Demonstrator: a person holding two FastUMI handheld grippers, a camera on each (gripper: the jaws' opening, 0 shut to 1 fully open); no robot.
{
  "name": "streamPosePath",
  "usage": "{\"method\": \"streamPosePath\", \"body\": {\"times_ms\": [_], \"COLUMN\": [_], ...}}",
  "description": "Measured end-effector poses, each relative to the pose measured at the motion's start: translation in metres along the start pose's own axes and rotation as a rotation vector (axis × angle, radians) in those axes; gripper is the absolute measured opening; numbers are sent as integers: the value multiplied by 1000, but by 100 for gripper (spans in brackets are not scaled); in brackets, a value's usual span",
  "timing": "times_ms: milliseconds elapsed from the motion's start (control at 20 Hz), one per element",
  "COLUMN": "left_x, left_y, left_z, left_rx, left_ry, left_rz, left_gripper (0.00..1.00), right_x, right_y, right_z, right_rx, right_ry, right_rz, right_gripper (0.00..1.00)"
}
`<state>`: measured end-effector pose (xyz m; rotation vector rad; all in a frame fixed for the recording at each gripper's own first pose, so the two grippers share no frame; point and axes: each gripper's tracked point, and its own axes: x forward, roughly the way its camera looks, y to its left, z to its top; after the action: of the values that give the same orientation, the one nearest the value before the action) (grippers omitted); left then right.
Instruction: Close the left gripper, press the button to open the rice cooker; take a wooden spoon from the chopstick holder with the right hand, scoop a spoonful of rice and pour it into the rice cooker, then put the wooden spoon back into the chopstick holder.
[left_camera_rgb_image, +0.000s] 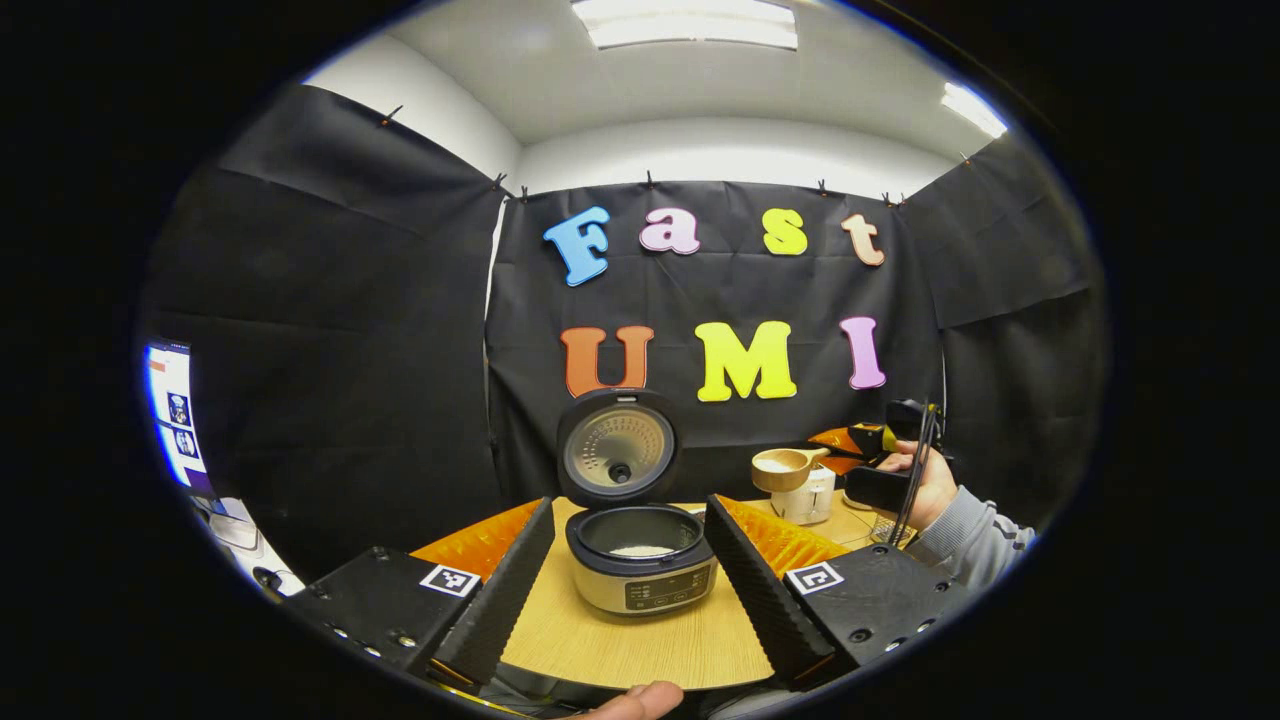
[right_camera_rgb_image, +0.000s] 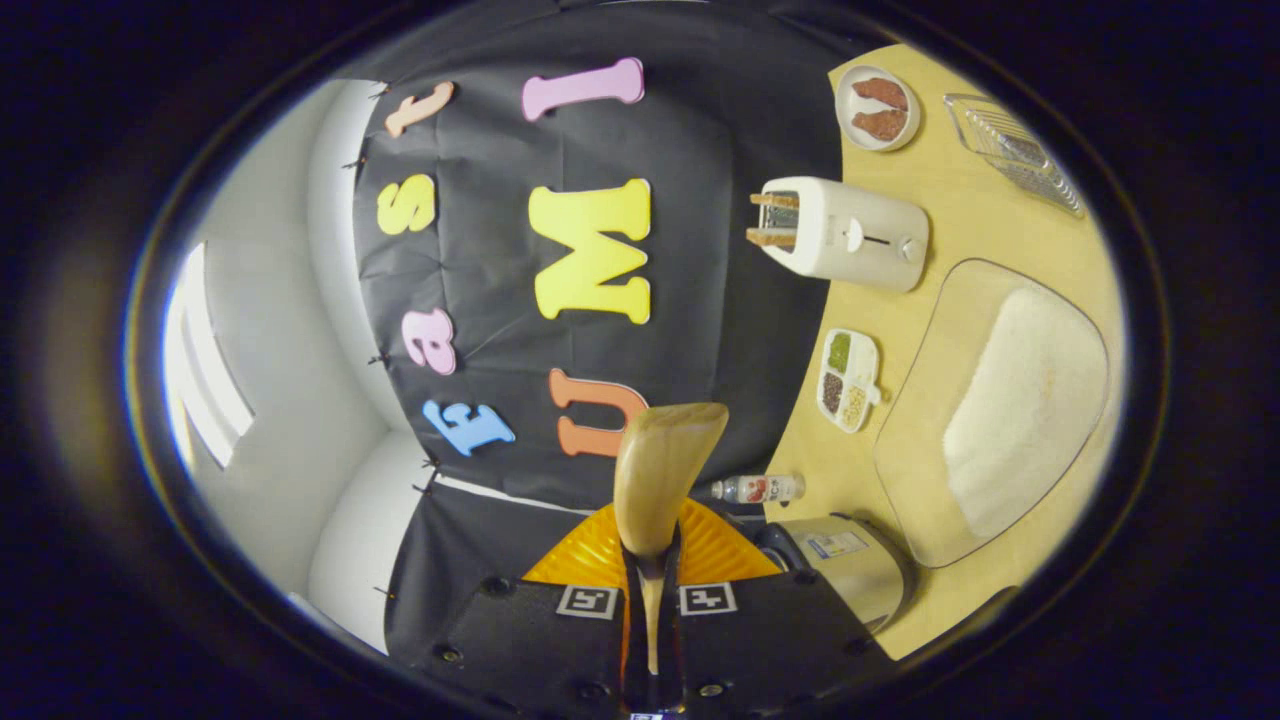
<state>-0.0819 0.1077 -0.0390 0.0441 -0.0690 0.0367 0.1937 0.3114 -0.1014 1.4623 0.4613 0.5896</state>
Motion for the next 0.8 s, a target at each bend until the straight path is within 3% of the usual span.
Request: {"method": "streamPosePath", "body": {"times_ms": [150, 300, 650, 800], "left_x": [-2, -3, -6, -2], "left_y": [14, 25, 38, 41], "left_z": [1, -1, -9, -14], "left_rx": [0, -11, -8, -5], "left_ry": [-8, -5, 1, 10], "left_rz": [26, 38, 56, 59], "left_gripper": [96, 96, 96, 96], "right_x": [23, 43, 85, 92], "right_y": [15, 17, 18, 20], "right_z": [-31, -56, -123, -142], "right_rx": [-33, -187, -722, -865], "right_ry": [44, 57, 83, 77], "right_rz": [24, -20, -77, -58], "right_gripper": [9, 9, 9, 9]}}
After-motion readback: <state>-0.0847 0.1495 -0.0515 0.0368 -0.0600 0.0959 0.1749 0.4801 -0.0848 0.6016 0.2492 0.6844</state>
